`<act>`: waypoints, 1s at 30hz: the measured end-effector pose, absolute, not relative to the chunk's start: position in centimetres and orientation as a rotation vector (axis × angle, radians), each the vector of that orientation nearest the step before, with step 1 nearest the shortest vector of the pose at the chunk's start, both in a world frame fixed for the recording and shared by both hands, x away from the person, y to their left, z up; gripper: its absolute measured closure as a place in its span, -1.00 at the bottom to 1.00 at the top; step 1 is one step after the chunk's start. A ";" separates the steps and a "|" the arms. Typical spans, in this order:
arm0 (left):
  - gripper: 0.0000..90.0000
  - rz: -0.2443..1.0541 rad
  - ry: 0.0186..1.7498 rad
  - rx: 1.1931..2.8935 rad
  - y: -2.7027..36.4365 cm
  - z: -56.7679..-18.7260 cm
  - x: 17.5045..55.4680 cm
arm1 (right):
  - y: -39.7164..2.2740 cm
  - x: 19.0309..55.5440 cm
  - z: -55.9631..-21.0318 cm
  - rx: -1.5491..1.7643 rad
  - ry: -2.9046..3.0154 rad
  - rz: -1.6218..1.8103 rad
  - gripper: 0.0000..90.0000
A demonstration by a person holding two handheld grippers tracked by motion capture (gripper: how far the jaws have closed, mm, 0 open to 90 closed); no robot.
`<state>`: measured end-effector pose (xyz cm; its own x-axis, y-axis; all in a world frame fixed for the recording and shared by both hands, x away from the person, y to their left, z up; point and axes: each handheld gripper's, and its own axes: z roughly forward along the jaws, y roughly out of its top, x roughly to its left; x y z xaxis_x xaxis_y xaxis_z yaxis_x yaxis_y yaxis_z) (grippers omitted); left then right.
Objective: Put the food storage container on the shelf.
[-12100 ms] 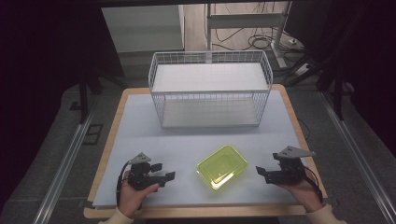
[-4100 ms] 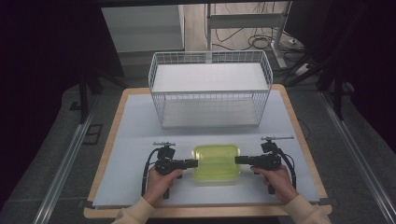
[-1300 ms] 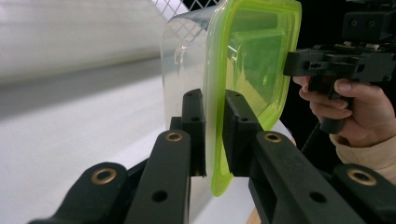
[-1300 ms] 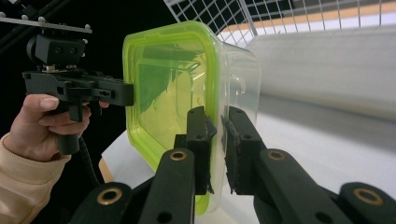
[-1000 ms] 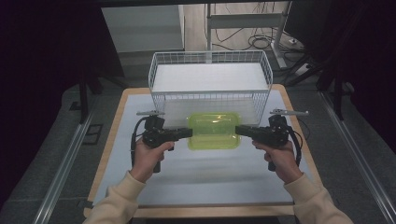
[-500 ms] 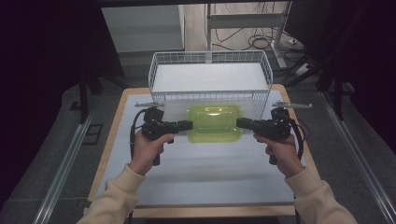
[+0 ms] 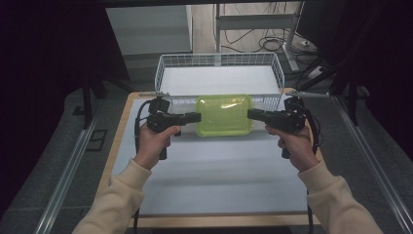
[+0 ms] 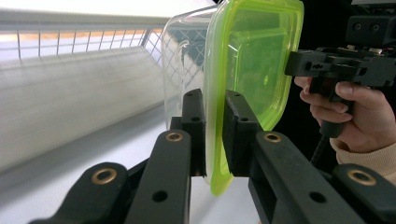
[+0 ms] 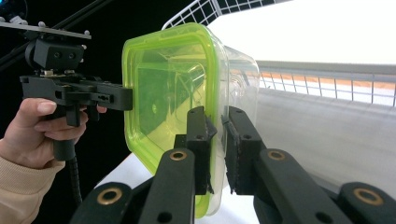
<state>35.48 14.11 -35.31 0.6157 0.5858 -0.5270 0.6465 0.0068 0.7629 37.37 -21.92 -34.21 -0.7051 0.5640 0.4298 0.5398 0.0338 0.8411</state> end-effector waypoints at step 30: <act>0.80 -0.062 1.038 1.668 14.5 -33.0 39.7 | -21.2 40.8 -31.8 1.227 2.204 1.790 0.79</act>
<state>39.70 14.45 -33.01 0.6123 0.5914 -0.5248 0.6498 0.0018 0.7601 40.80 -21.22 -31.78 -0.6841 0.5933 0.4243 0.5370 0.0159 0.8435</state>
